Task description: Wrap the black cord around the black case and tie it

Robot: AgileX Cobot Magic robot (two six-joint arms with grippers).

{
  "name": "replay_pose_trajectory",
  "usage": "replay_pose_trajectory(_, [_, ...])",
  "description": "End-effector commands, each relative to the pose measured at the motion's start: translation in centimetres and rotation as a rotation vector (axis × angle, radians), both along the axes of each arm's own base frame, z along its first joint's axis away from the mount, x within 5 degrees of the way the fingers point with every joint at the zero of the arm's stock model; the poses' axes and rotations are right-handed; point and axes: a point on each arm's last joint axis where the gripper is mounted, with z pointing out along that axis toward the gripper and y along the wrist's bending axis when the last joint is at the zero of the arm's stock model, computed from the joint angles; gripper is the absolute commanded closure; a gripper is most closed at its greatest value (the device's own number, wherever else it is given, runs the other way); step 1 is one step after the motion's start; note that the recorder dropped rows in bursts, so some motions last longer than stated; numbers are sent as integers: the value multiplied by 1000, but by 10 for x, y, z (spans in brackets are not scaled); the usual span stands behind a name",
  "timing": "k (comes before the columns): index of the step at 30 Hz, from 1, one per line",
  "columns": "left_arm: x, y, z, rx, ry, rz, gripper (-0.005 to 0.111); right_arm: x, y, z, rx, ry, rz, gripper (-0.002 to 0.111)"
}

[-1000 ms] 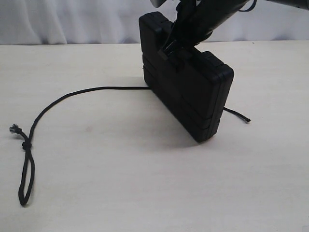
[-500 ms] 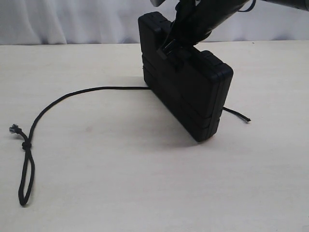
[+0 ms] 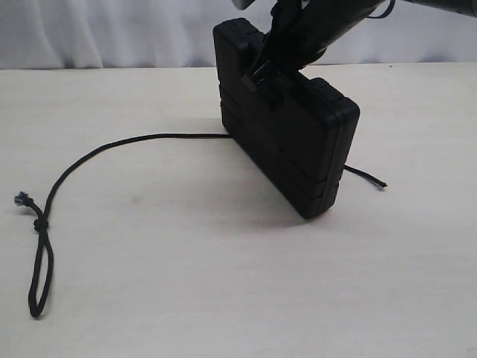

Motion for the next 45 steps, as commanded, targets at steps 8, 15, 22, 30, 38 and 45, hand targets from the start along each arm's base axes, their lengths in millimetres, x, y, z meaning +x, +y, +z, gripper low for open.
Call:
replay_pose_trajectory(8, [130, 8, 31, 576, 1073, 219, 107, -21, -9, -67, -158, 436, -67, 104])
replay_pose_trajectory(15, [197, -18, -42, 613, 1517, -48, 106, -21, -9, -67, -157, 434, -67, 104])
replay_pose_trajectory(22, [226, -23, -111, 644, 1673, -99, 77, -21, -9, -67, -154, 436, -70, 104])
replay_pose_trajectory(30, [233, -27, -191, 590, 1898, -139, 50, -21, -9, -67, -154, 436, -70, 104])
replay_pose_trajectory(38, [247, -28, -228, 472, 1781, -53, 67, -21, -9, -67, -154, 436, -70, 104])
replay_pose_trajectory(45, [245, -29, -240, 447, 1806, -62, 107, -21, -9, -67, -154, 434, -70, 104])
